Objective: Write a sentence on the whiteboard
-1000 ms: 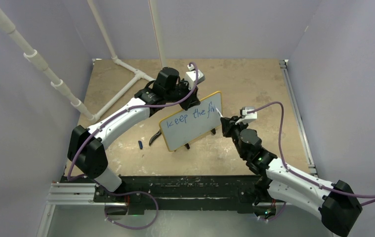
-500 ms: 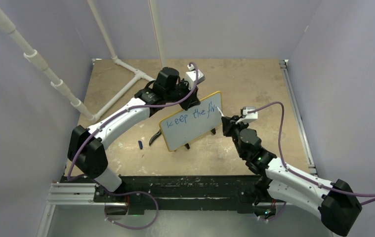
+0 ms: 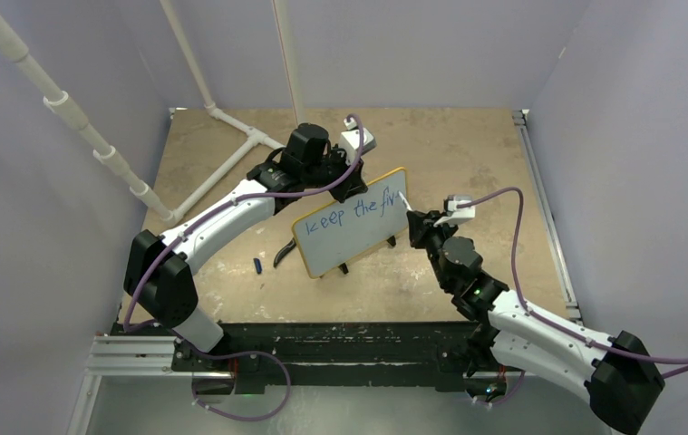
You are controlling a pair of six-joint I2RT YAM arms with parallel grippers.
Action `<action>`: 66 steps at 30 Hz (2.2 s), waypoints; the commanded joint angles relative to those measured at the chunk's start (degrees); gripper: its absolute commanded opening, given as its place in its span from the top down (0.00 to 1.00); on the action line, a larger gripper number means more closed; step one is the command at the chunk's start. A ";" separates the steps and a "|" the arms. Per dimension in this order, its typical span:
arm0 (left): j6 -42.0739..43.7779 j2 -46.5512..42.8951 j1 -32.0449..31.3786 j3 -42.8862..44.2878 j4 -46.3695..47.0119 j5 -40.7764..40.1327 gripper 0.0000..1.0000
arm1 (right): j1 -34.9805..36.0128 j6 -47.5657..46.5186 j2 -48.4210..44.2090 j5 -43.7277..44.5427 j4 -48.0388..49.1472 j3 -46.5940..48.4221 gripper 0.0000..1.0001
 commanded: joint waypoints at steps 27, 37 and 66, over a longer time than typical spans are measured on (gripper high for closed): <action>0.92 -0.14 -0.37 0.03 0.93 1.52 1.00 | 0.00 2.73 0.46 -2.39 -2.00 -1.02 1.00; 0.88 -0.14 -0.34 0.03 0.85 1.51 1.00 | 0.00 3.29 1.70 -1.21 -2.64 -0.63 1.00; 0.92 -0.22 -0.38 -0.23 0.85 1.54 1.00 | -0.03 2.39 3.05 3.48 0.03 1.66 1.00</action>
